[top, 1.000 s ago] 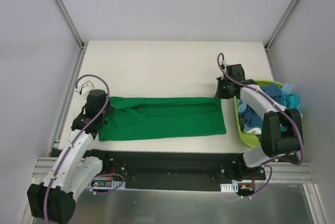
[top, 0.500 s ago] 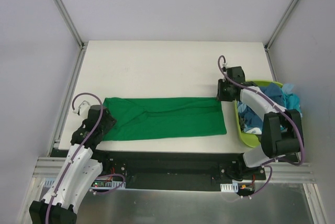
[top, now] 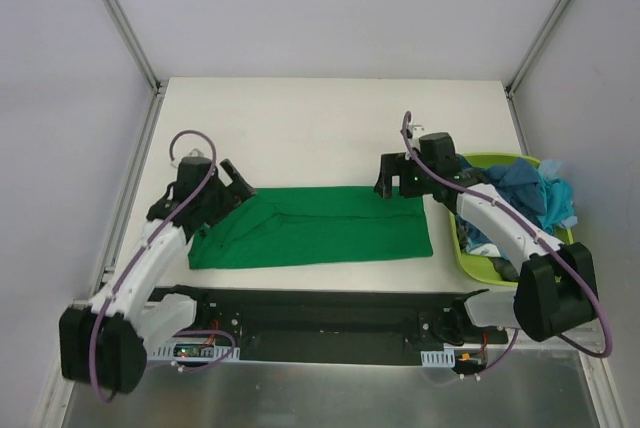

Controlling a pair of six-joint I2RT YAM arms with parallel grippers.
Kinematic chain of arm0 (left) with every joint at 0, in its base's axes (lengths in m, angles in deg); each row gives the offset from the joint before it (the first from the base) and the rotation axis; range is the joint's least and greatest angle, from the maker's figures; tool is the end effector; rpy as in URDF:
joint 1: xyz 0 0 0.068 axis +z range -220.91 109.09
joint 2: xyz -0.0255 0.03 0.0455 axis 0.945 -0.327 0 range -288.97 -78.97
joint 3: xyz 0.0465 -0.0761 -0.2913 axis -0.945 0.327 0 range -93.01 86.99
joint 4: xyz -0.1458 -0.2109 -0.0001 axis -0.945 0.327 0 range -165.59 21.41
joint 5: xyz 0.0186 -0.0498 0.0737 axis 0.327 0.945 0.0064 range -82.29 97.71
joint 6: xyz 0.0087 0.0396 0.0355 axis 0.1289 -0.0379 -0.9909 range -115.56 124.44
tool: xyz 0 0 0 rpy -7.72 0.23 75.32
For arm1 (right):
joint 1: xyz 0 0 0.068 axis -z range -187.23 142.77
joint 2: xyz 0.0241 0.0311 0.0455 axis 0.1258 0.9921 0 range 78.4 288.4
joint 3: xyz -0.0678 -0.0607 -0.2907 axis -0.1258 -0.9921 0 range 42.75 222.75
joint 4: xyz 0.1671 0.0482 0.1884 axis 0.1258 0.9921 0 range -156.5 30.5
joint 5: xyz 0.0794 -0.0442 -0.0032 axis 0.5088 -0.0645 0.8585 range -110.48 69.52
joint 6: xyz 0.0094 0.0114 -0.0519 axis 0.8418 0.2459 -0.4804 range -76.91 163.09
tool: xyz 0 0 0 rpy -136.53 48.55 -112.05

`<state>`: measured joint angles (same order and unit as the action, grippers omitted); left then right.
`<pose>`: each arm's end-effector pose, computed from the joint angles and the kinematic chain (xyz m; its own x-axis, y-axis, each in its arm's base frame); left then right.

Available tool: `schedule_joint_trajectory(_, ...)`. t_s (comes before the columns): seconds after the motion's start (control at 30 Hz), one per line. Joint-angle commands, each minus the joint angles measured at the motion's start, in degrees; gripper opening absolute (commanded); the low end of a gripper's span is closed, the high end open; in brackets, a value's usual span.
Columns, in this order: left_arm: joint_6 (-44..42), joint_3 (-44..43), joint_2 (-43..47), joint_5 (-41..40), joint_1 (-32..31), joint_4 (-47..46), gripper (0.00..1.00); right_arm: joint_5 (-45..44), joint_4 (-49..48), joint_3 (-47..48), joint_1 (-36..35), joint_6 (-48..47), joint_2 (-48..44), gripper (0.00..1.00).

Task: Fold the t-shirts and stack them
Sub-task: Fold the other side of the tshirt into a rectangle

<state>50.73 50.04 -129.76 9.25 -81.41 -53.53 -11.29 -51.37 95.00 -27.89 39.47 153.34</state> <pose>0.1651 -0.0316 0.2802 -0.5456 -0.6337 -0.5484 -0.2761 0.7538 -0.5963 0.2537 0.1019 0.2960 -0.5432 -0.2714 -0.7945 -0.5016 0.8638 0.0479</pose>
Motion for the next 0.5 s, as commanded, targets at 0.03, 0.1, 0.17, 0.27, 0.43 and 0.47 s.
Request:
schedule_joint_trajectory(0.03, -7.3, -6.0, -16.1, 7.1, -0.5, -7.7, 0.99, 5.5, -5.7, -4.3, -1.4, 5.5, 5.6, 0.96)
schedule_joint_trajectory(0.1, -8.4, -6.7, -19.9, 6.7, -0.9, -8.2, 0.99, 5.6, -6.3, -5.0, -1.5, 6.7, 8.1, 0.96)
schedule_joint_trajectory(0.17, -9.5, -6.7, -22.9, 6.9, -1.6, -8.5, 0.99, 5.2, -6.3, -5.4, -1.5, 7.4, 10.4, 0.96)
schedule_joint_trajectory(0.27, -11.3, -6.2, -25.1, 7.9, -2.3, -9.2, 0.99, 4.7, -6.3, -6.1, -1.3, 8.0, 12.7, 0.96)
schedule_joint_trajectory(0.43, -12.9, -3.0, -22.8, 13.6, -4.5, -9.7, 0.99, 3.6, -5.9, -7.0, -0.9, 8.8, 14.4, 0.96)
schedule_joint_trajectory(0.47, -12.9, -2.0, -21.7, 14.9, -5.1, -9.7, 0.99, 3.7, -5.7, -7.0, -0.8, 8.9, 14.4, 0.96)
